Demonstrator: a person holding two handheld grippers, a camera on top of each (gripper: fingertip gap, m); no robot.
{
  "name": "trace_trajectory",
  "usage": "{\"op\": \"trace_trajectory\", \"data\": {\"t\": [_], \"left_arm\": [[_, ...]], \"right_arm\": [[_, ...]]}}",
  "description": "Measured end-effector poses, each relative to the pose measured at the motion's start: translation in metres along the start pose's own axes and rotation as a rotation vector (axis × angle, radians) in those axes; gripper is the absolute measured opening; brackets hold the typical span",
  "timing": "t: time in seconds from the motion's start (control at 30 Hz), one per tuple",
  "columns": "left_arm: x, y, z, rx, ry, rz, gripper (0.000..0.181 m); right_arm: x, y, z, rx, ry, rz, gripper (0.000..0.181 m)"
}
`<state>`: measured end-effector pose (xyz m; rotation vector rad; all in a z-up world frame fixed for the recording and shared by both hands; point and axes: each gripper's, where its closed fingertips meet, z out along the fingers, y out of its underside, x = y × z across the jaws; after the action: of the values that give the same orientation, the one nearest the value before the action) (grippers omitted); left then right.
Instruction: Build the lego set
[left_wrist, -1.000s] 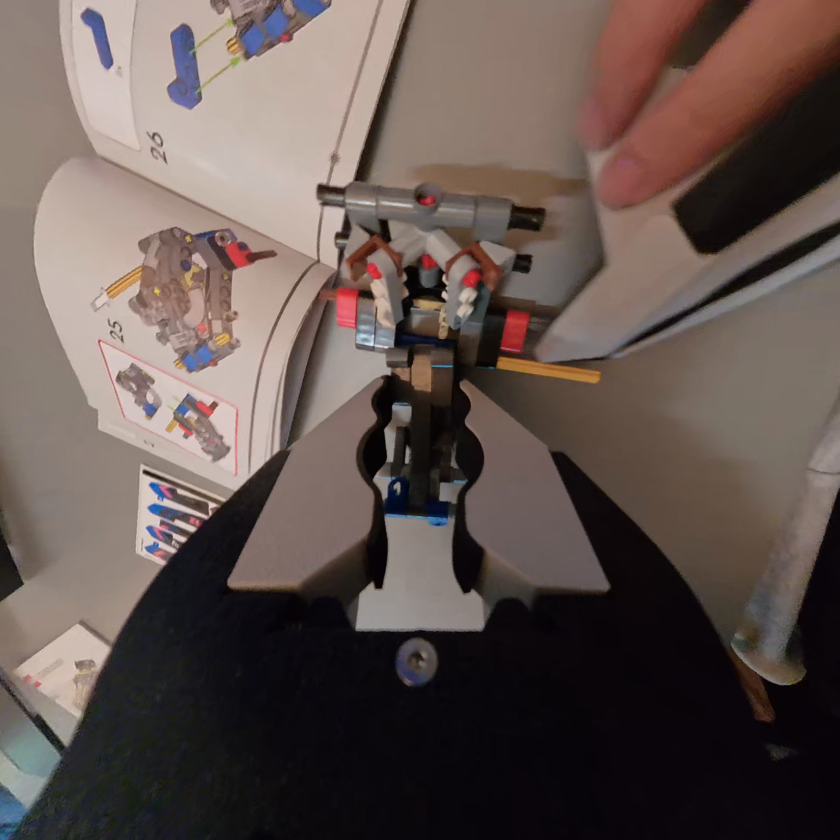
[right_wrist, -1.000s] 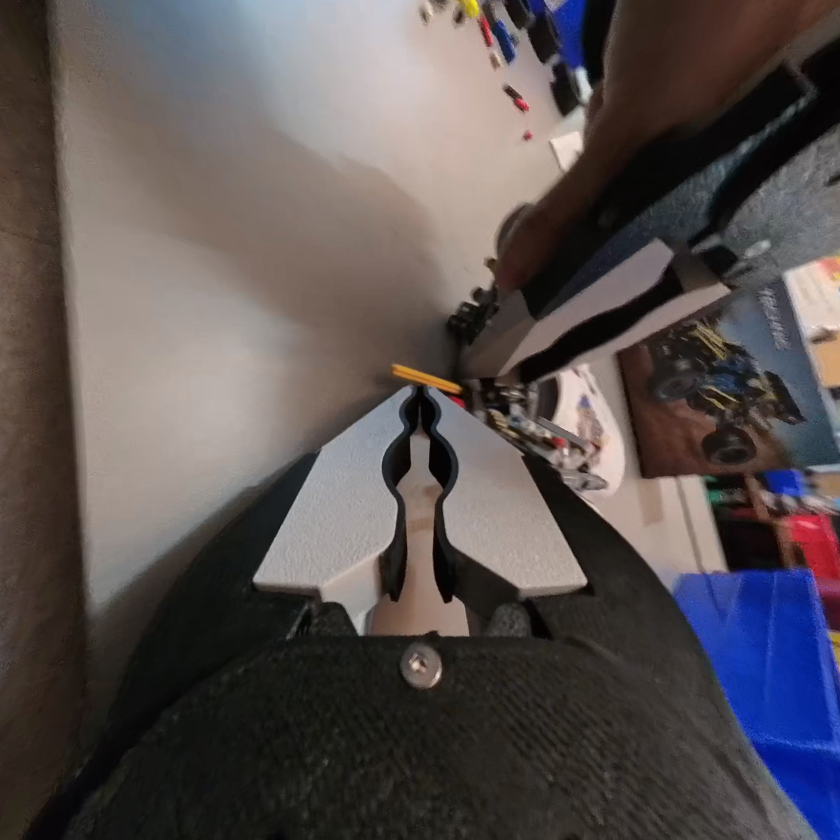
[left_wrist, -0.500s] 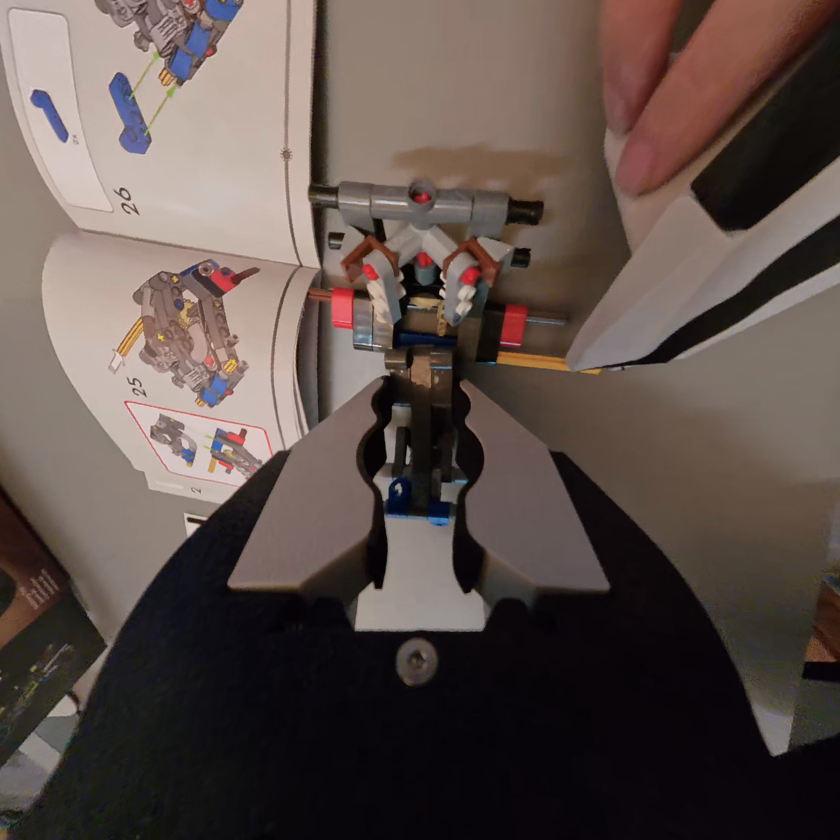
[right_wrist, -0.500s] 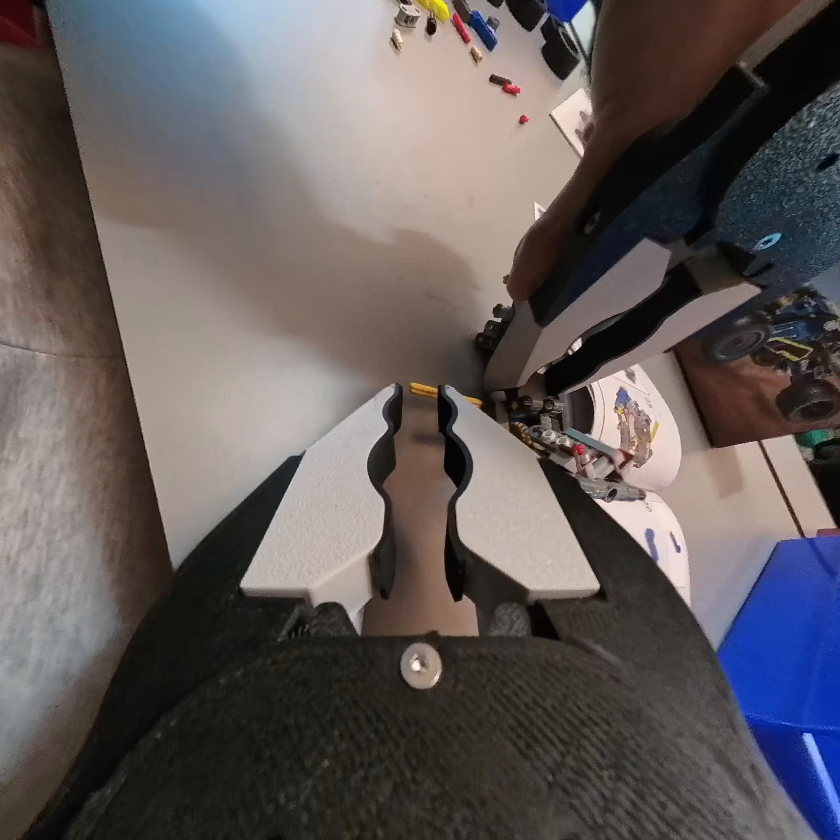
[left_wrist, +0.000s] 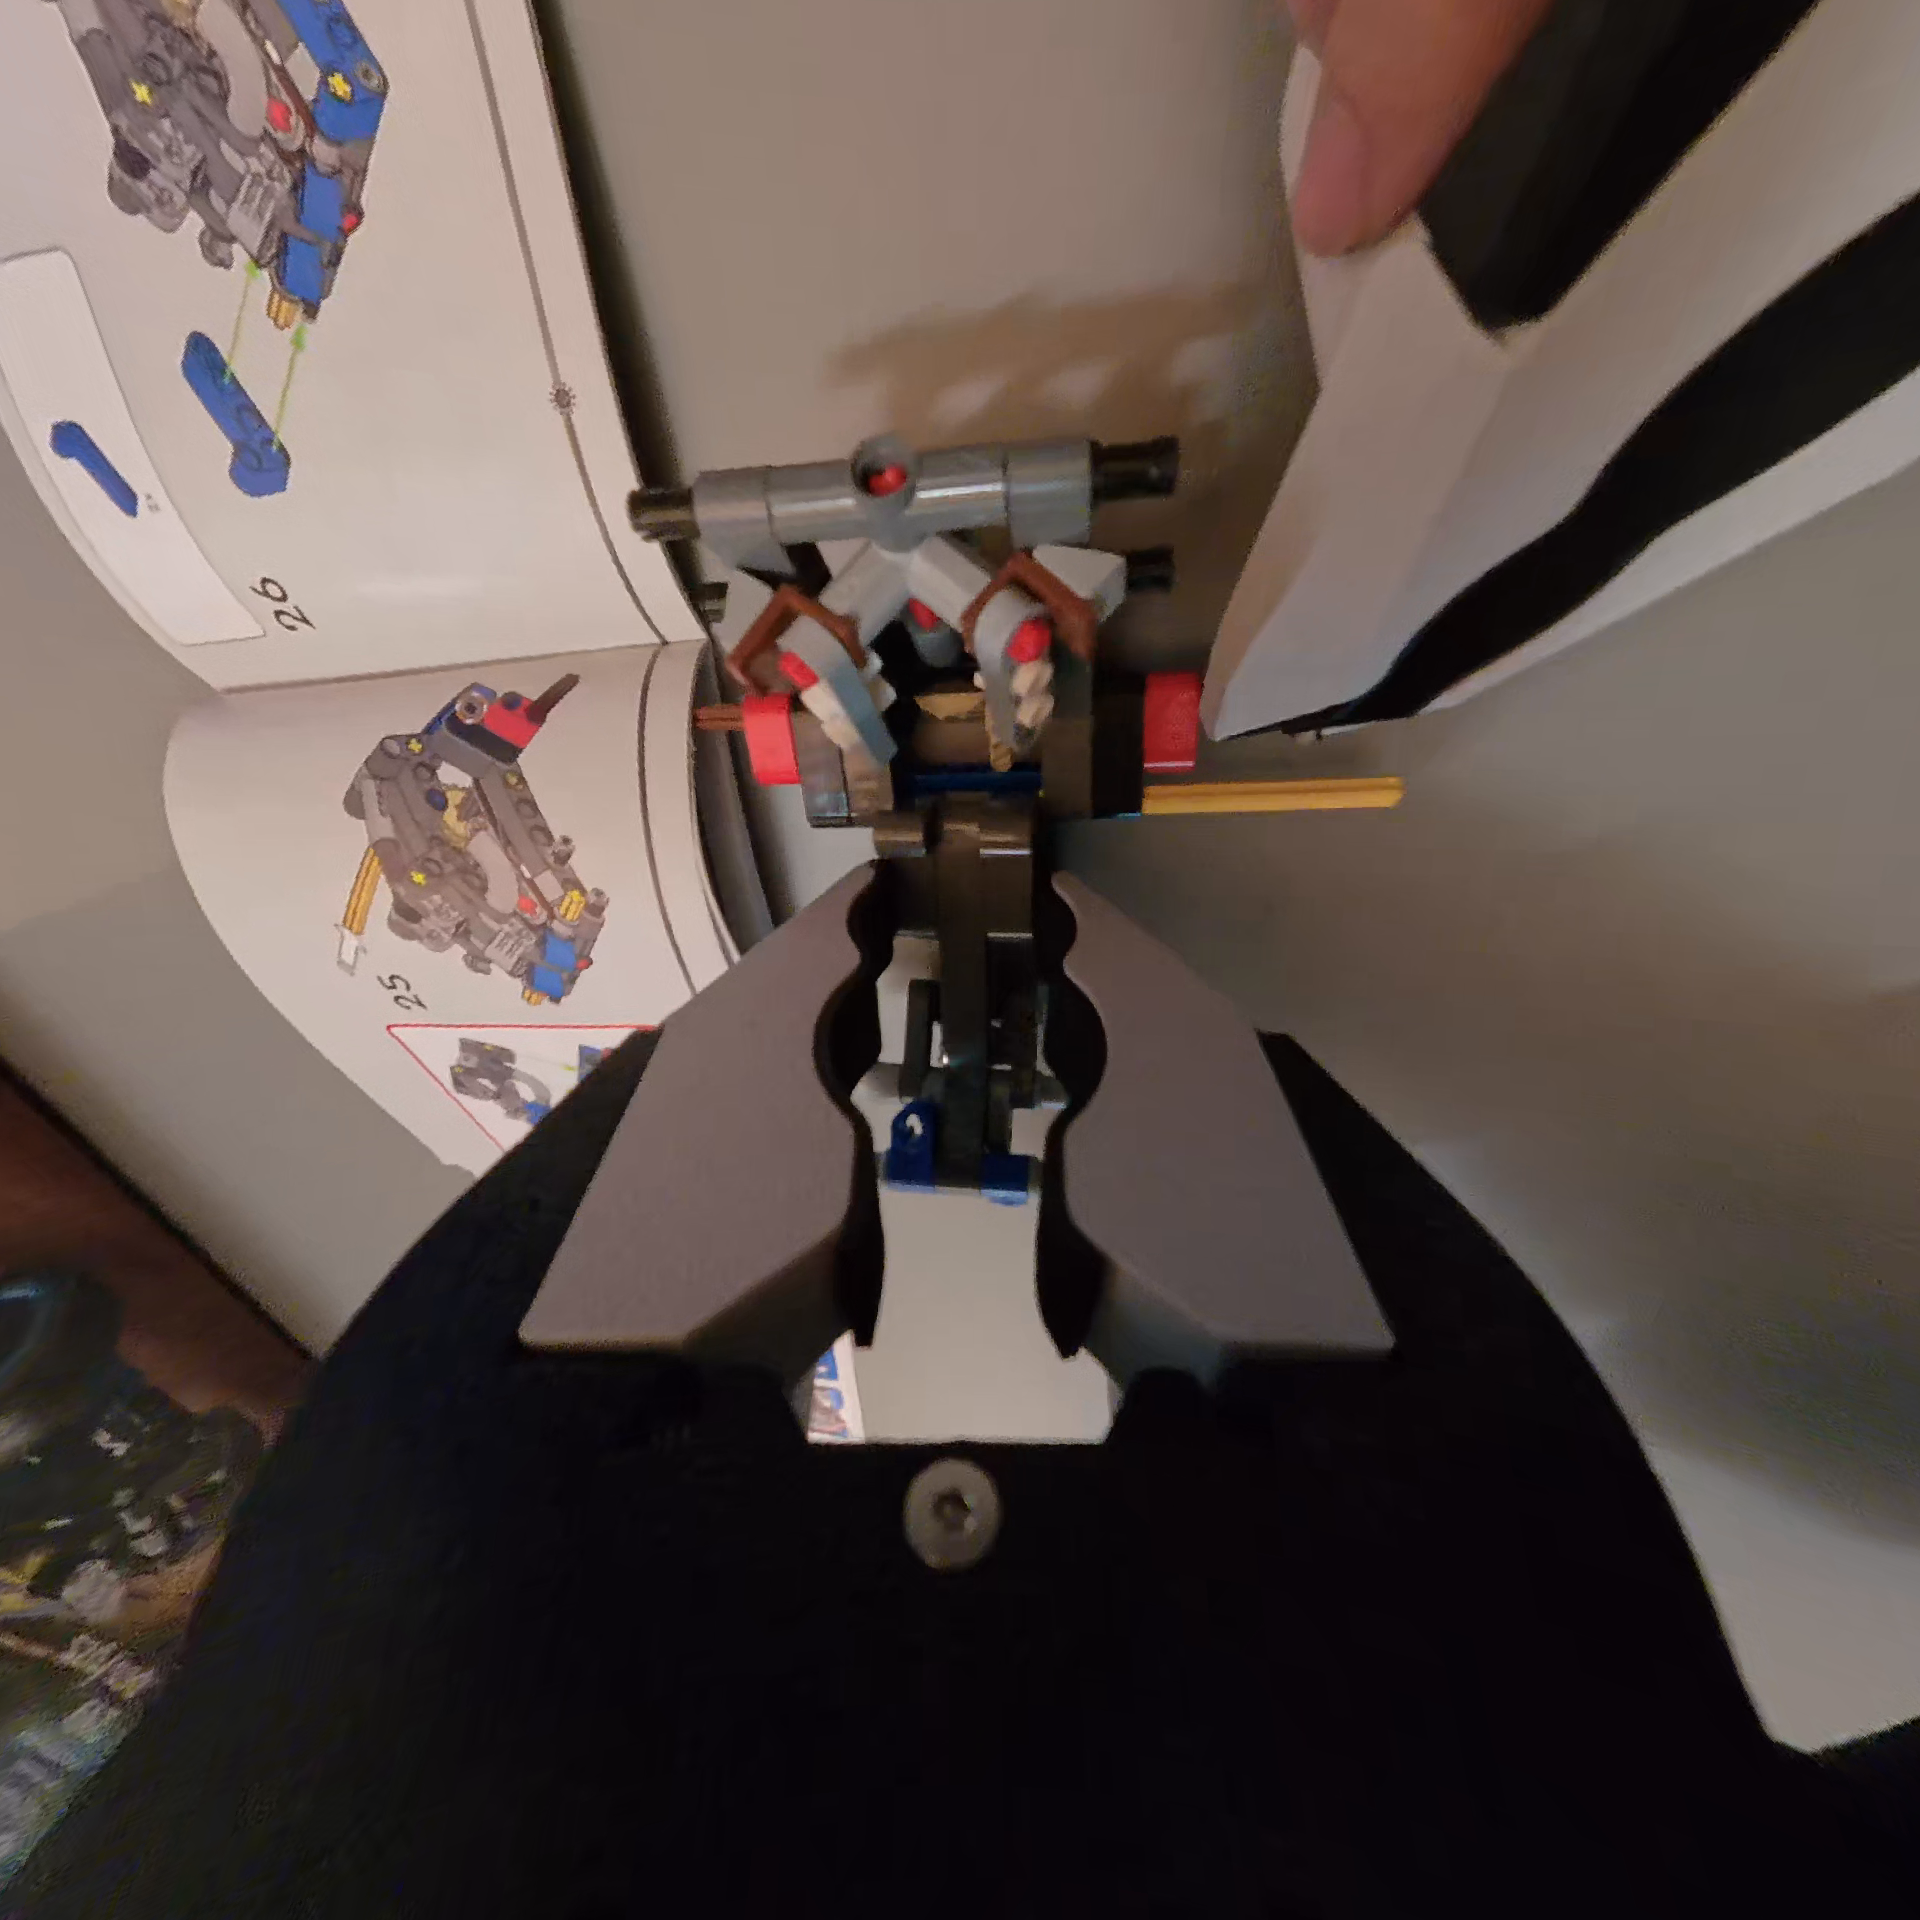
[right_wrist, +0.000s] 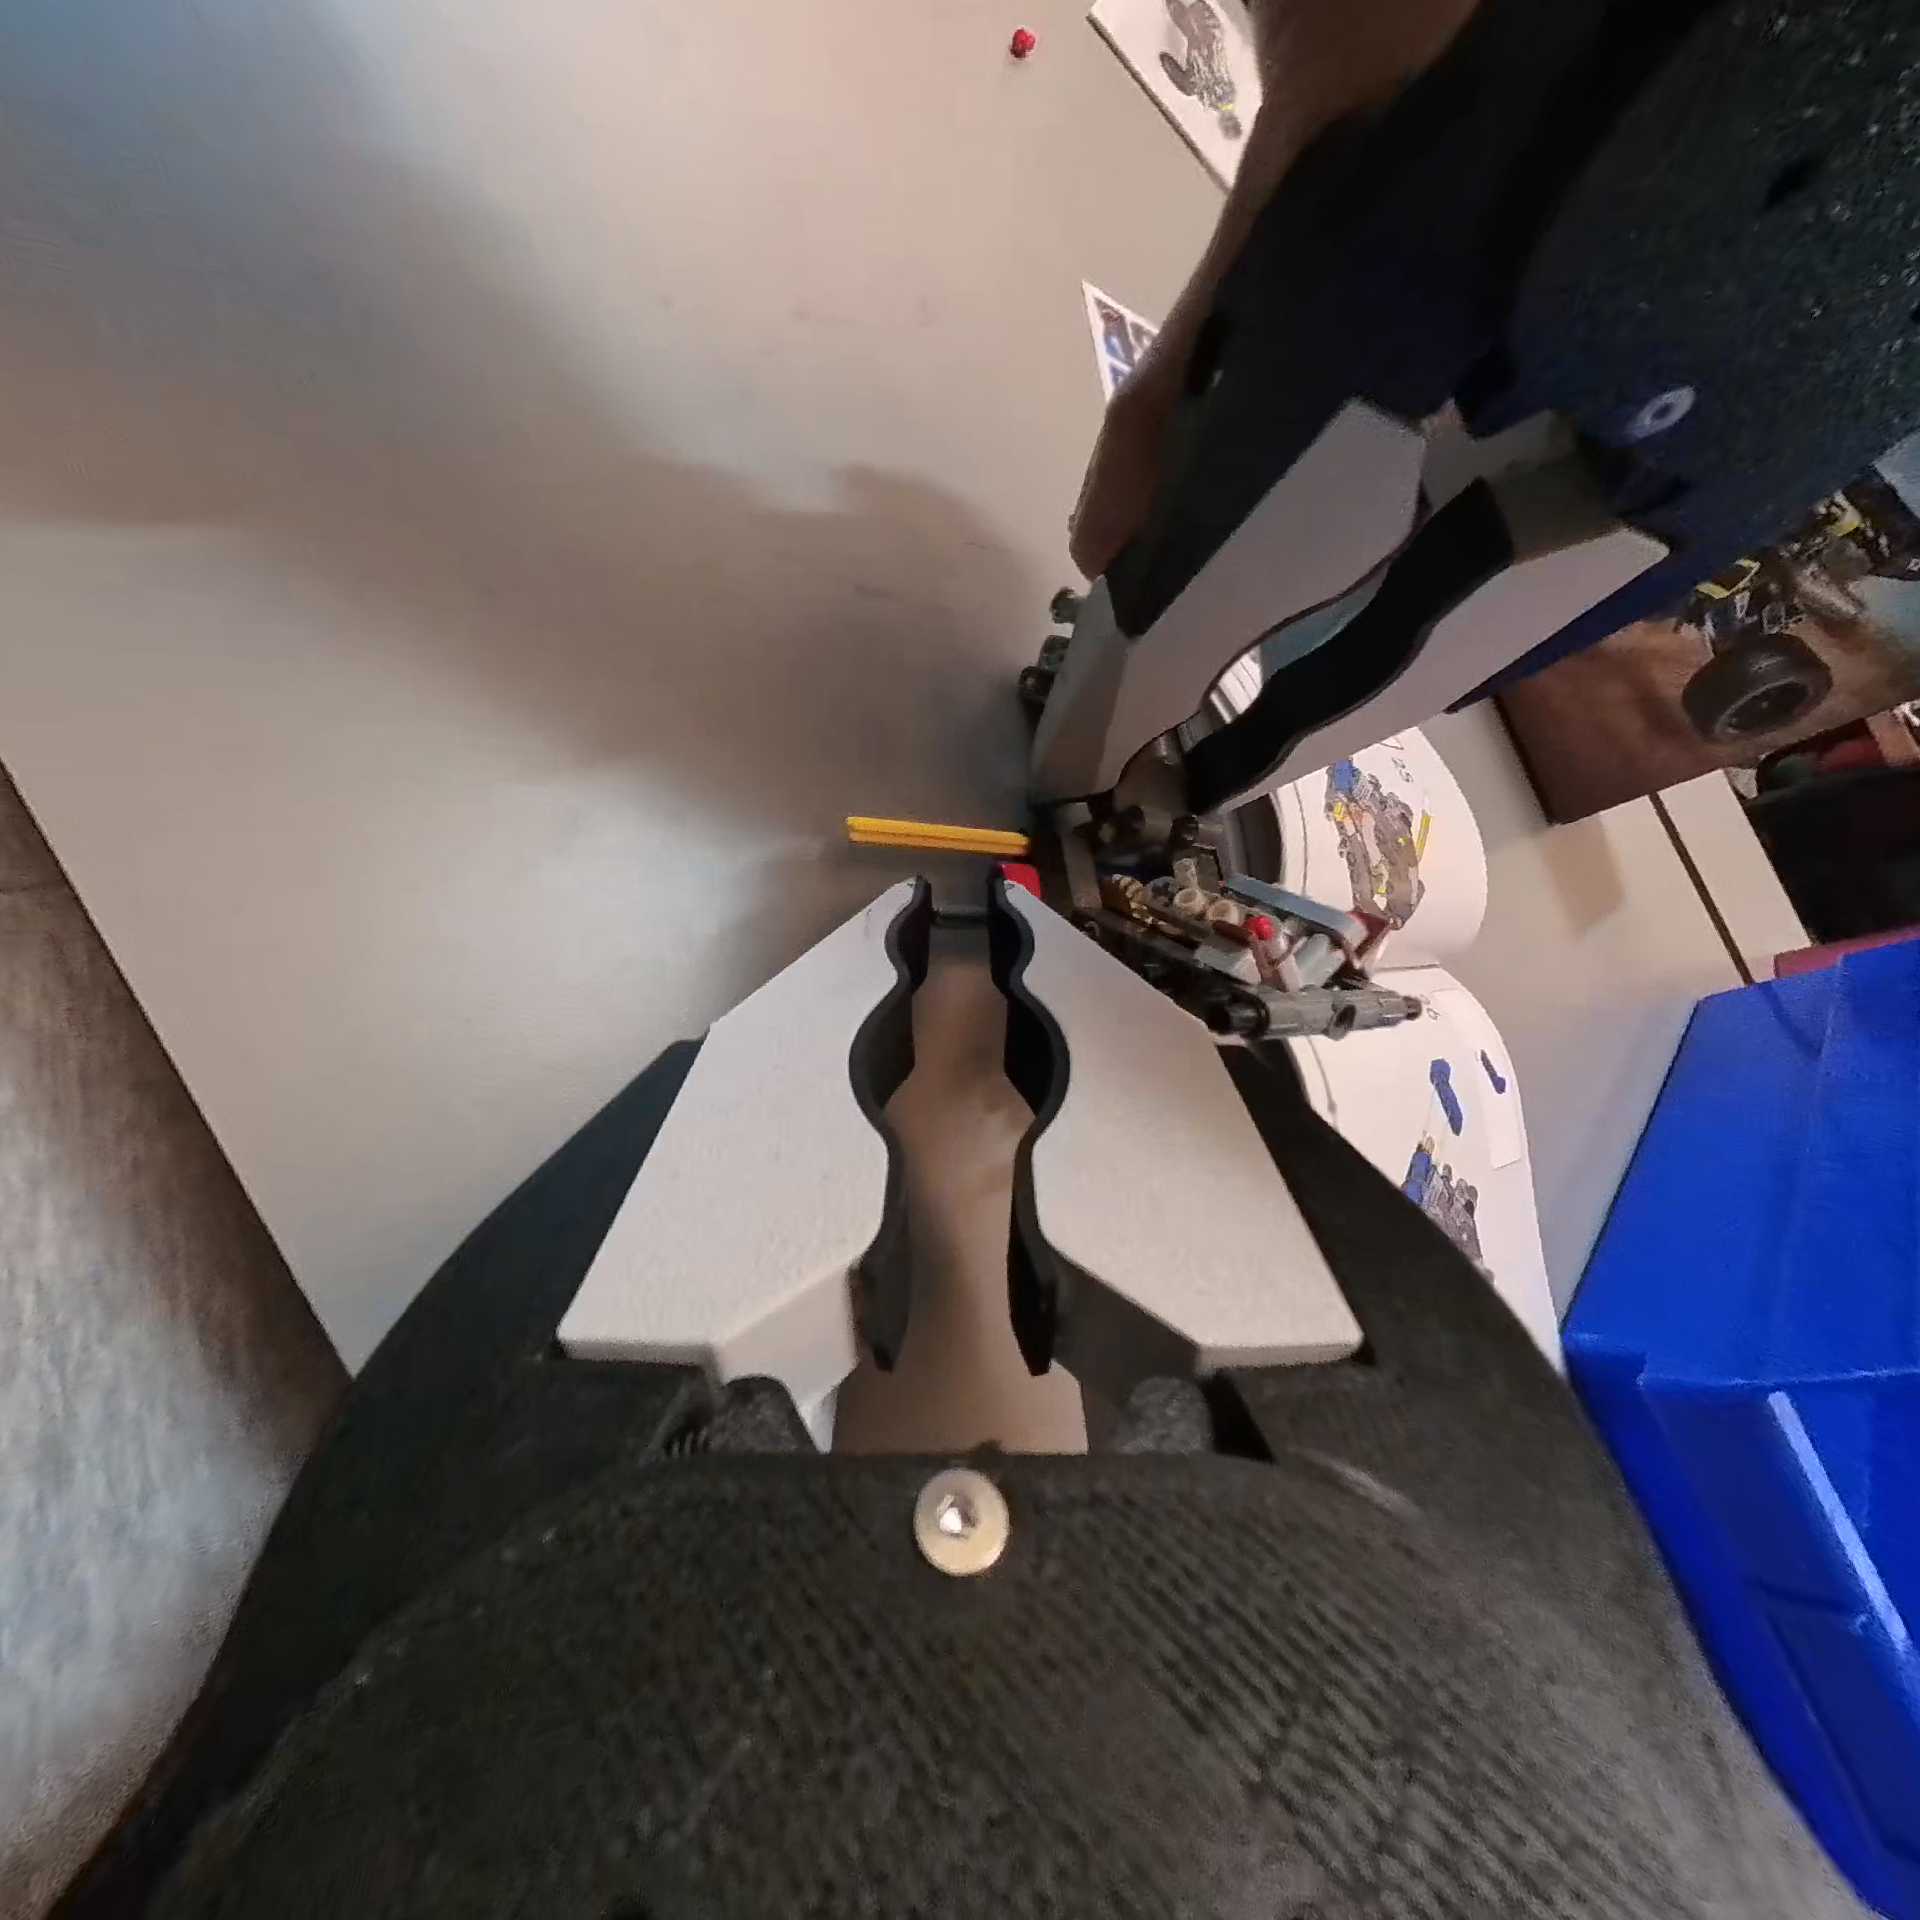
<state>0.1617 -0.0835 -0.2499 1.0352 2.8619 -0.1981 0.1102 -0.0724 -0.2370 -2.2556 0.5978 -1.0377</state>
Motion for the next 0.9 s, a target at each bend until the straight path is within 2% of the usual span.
{"op": "trace_trajectory", "data": {"t": [0.4, 0.53, 0.9], "left_arm": [[0.0026, -0.0028, 0.0009, 0.022, 0.031, 0.047, 0.023], [0.0028, -0.0028, 0.001, -0.01, 0.041, 0.06, 0.023], [0.0061, -0.0054, 0.0014, -0.041, 0.073, -0.011, 0.023]], "right_arm": [[-0.001, 0.0006, -0.0001, 0.008, -0.036, 0.043, 0.009], [-0.0013, 0.0004, -0.0004, 0.01, -0.033, 0.035, 0.009], [-0.0024, 0.0004, -0.0012, 0.013, -0.037, 0.025, 0.008]]}}
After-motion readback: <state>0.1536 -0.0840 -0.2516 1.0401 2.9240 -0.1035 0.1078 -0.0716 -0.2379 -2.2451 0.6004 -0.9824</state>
